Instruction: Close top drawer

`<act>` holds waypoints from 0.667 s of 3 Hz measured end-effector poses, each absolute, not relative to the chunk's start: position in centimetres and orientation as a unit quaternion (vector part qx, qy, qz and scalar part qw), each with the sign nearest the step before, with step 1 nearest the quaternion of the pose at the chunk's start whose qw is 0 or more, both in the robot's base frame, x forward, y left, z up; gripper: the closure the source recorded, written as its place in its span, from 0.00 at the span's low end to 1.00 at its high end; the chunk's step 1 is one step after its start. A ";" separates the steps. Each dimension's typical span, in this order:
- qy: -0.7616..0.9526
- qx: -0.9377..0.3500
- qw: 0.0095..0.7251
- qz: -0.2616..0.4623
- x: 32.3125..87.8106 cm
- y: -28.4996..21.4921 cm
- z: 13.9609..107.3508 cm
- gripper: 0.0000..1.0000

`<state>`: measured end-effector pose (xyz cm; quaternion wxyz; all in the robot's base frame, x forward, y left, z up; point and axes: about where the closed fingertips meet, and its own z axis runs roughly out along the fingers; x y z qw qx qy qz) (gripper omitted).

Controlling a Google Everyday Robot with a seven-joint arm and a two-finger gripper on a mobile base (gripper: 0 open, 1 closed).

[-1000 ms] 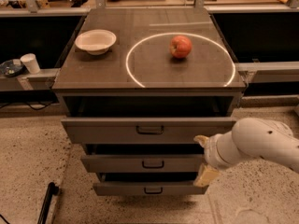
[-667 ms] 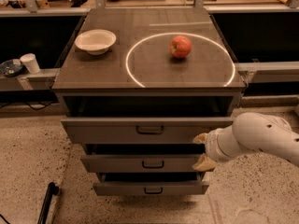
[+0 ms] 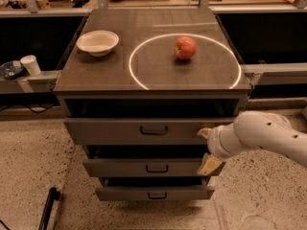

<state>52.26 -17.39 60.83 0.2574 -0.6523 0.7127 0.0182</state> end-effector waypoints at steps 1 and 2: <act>0.713 -0.652 0.257 0.018 51.8 -17.2 60.8 0.00; 0.713 -0.652 0.257 0.018 51.8 -17.2 60.8 0.00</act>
Offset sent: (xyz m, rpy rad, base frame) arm 0.0181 0.0027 -0.0064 0.0211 -0.0299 -0.0016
